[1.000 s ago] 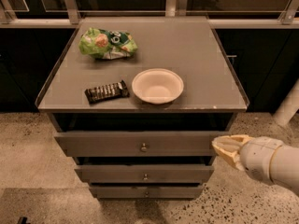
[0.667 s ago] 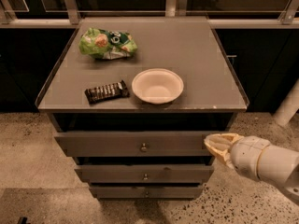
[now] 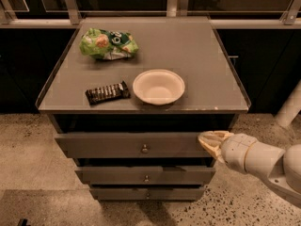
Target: Open top drawer
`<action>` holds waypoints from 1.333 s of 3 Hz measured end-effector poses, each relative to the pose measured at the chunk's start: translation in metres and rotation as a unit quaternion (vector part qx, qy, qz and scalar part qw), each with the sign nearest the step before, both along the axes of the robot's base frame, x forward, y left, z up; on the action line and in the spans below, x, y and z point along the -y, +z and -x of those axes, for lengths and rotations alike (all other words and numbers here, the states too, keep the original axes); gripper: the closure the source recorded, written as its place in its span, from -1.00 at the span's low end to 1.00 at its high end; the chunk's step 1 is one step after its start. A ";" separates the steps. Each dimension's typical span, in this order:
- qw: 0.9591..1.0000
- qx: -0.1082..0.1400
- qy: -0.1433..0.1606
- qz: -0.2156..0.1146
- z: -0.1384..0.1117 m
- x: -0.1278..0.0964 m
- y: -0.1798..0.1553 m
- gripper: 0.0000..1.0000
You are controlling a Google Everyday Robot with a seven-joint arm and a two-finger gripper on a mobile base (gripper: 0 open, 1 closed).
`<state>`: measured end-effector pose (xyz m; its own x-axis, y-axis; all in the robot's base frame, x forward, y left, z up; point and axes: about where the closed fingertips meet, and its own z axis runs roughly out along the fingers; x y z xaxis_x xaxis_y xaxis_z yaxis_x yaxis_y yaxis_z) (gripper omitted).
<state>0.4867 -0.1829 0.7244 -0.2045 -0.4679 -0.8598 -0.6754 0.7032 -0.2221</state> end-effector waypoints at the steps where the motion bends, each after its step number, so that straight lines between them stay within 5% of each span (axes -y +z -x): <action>1: 1.000 0.021 0.002 -0.001 -0.030 -0.006 0.002 1.00; 2: 0.999 0.037 0.014 0.018 -0.073 -0.020 0.004 1.00; 4: 0.999 0.034 0.003 0.020 -0.068 -0.019 0.000 1.00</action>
Offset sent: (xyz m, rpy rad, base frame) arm 0.0854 0.0223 0.0070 -0.0294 -0.0970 0.0308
